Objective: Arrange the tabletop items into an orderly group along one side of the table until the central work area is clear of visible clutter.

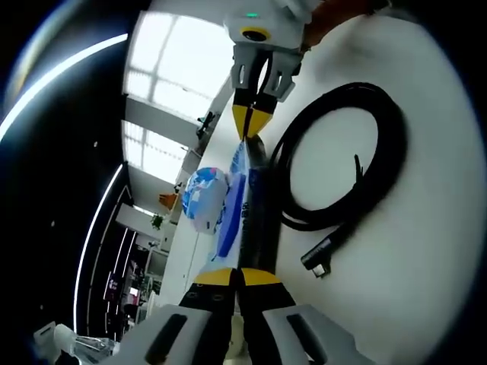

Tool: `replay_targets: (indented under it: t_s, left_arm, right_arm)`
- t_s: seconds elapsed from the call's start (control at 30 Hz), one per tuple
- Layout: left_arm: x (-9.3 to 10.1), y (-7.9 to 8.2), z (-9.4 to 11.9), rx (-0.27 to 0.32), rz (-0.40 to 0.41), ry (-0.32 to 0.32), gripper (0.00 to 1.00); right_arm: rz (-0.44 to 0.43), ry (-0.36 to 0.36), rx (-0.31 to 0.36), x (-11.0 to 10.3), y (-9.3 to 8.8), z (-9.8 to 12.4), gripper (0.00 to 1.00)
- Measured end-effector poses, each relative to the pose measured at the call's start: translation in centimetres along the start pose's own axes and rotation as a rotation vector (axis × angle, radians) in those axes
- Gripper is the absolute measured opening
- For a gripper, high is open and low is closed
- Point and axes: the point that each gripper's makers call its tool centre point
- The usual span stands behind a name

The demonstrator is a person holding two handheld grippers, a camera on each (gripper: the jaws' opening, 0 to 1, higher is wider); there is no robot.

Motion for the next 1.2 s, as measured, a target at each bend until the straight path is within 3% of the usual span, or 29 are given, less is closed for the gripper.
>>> replay_targets:
  t_s: [0.97, 1.2]
  left_arm:
    - [0.7, -0.7, 0.3, -0.01, 0.042, -0.024, 0.01]
    - [0.4, -1.3, 0.6, -0.027, 0.082, -0.02, 0.14]
  right_arm:
    - [-0.013, 0.023, 0.0, -1.3, 0.3, 0.2, 0.0]
    - [-0.101, 0.03, 0.004, -1.1, 0.3, 0.4, 0.02]
Point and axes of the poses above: the point that each gripper's makers call its tool centre point, and the gripper's own axes: z roughly backward along the fingers, x roughly to its right, y roughly out of its top, and after that the axes turned 6 degrees about -y, right-handed
